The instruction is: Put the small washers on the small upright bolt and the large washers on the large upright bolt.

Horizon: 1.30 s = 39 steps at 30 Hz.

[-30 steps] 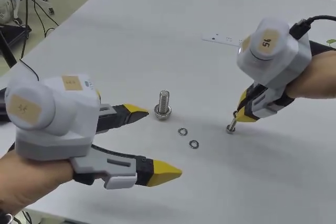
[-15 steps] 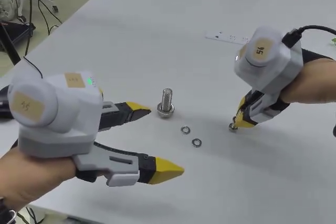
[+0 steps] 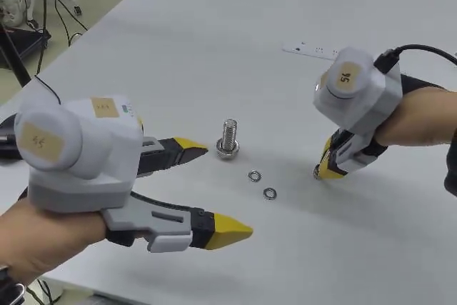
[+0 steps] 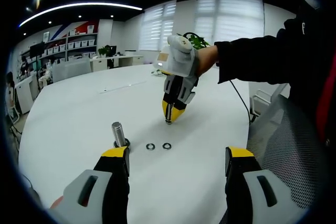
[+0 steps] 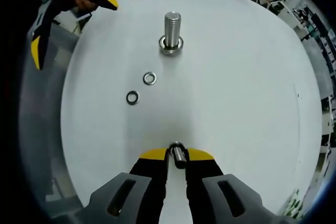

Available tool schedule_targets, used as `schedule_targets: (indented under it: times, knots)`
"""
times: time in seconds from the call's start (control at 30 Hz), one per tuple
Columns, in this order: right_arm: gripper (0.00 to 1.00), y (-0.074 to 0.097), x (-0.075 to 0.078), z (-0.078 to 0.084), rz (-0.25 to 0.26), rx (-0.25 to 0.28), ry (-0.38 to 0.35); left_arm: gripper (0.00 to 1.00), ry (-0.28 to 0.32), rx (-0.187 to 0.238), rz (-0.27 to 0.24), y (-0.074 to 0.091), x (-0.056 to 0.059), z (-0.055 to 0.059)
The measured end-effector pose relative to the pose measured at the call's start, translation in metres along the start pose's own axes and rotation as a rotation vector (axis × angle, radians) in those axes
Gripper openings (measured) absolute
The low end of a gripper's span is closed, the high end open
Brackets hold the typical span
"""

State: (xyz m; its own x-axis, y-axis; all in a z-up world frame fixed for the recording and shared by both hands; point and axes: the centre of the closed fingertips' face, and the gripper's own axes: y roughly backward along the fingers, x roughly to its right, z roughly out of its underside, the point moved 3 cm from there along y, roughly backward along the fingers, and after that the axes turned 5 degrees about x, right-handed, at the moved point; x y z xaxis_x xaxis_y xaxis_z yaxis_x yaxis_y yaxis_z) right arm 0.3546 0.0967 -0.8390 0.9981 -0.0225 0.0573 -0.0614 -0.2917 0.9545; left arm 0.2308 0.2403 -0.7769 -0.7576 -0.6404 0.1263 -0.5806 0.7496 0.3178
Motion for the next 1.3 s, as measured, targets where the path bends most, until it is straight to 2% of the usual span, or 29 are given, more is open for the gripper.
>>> schedule_targets:
  times: [0.4,0.9,1.3]
  knots:
    - [0.14,-0.001,-0.005,0.0,-0.003,-0.005,0.001,0.74,0.001,0.005,-0.001,0.001,-0.001,0.0]
    - [0.22,0.004,-0.003,0.001,0.012,0.01,-0.016,0.74,-0.001,0.005,0.001,0.0,-0.002,-0.001]
    - [0.25,0.014,-0.008,0.016,0.029,0.016,-0.056,0.74,-0.005,0.008,0.002,0.0,-0.002,-0.001]
